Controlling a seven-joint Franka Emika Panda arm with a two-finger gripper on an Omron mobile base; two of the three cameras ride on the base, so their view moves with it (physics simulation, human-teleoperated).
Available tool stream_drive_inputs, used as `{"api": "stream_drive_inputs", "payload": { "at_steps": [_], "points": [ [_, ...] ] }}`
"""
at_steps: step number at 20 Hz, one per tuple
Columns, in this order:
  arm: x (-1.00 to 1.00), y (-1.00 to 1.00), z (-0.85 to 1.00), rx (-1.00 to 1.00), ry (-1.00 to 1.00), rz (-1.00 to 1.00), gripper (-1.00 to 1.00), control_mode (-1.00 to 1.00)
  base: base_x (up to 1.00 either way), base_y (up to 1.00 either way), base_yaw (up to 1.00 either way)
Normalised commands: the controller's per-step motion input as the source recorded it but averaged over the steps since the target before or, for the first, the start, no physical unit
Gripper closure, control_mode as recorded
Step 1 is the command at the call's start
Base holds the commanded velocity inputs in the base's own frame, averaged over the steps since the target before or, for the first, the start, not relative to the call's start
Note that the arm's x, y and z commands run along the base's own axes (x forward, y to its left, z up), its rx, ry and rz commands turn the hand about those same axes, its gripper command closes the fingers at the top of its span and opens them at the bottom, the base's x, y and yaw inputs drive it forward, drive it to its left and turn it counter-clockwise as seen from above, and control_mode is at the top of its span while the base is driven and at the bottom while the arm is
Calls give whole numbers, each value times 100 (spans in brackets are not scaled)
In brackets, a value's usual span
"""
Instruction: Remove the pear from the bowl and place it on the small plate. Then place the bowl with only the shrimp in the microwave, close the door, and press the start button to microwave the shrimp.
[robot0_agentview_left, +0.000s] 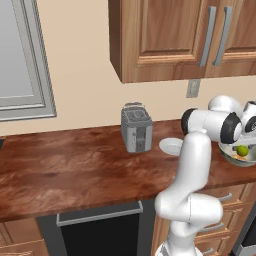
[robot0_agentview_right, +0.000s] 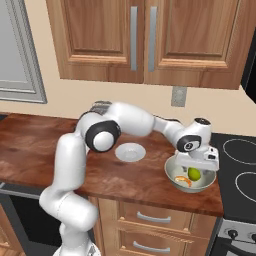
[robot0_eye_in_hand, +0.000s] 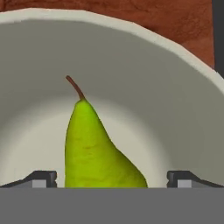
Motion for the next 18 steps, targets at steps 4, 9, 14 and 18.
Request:
{"api": "stream_drive_inputs", "payload": {
  "at_steps": [4, 9, 14, 18],
  "points": [
    [0, 35, -42, -5, 7, 0, -100, -100, 0, 0, 0],
    [0, 16, -19, -2, 5, 0, 100, -100, 0, 0, 0],
    [-1, 2, 13, 0, -3, 1, 100, -100, 0, 0, 0],
    [-20, 10, 47, 0, -11, 0, 100, -100, 0, 0, 0]
  ]
}}
